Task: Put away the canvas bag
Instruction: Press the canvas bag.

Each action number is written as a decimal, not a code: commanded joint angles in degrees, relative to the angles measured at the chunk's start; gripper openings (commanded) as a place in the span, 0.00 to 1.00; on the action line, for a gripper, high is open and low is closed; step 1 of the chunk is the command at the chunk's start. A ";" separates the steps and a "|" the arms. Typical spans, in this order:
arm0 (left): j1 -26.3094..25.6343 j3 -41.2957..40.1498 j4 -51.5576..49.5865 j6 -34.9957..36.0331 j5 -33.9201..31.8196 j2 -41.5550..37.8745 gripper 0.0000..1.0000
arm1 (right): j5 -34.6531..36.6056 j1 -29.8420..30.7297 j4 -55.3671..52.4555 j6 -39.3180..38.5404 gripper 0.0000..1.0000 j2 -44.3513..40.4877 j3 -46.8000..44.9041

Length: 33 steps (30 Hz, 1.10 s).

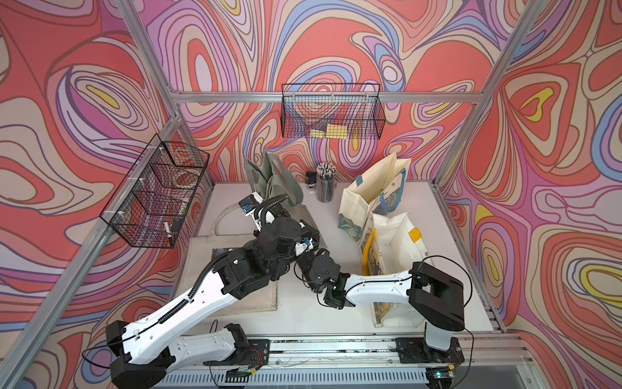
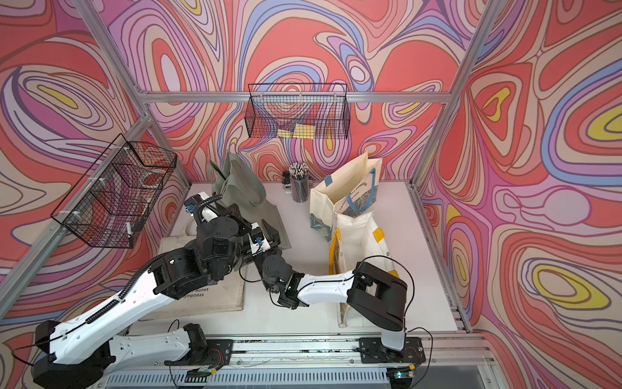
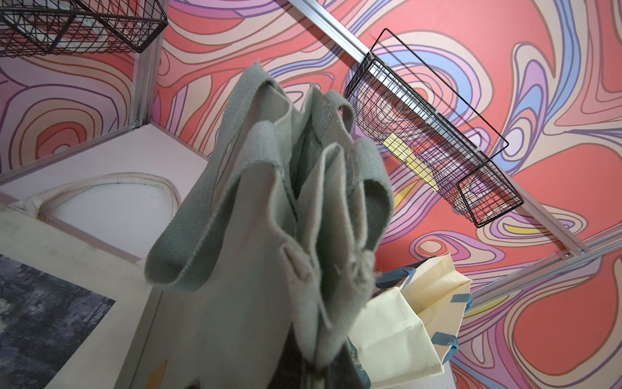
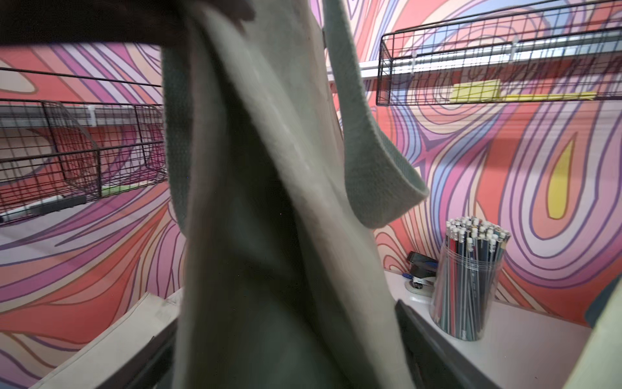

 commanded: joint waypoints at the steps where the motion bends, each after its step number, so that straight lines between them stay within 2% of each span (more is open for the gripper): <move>1: -0.28 2.52 3.83 -2.29 -1.36 -1.40 0.00 | 4.02 0.37 -0.85 1.47 0.88 1.19 0.73; 10: -0.28 2.57 6.64 1.81 -3.44 -3.60 0.00 | 1.86 0.37 -7.89 5.39 0.75 -1.05 -3.02; 13: -0.29 2.63 7.89 4.36 -4.12 -3.92 0.00 | 0.99 0.33 -9.30 5.48 0.68 -0.87 -2.63; 19: -0.16 2.92 9.82 5.21 -3.56 -4.12 0.00 | -0.14 0.37 -7.70 4.91 0.36 -0.83 -3.26; 23: 0.06 2.65 10.26 6.01 -3.56 -4.66 0.00 | -1.70 0.35 -5.49 3.70 0.20 -1.41 -4.66; 26: 0.63 2.48 9.57 6.36 -3.25 -5.04 0.00 | -1.29 0.37 -3.77 1.40 0.00 -2.26 -5.61; 33: 3.72 0.14 4.12 6.79 0.44 -7.48 0.00 | -0.61 0.37 -7.21 -6.74 0.00 -8.18 -8.06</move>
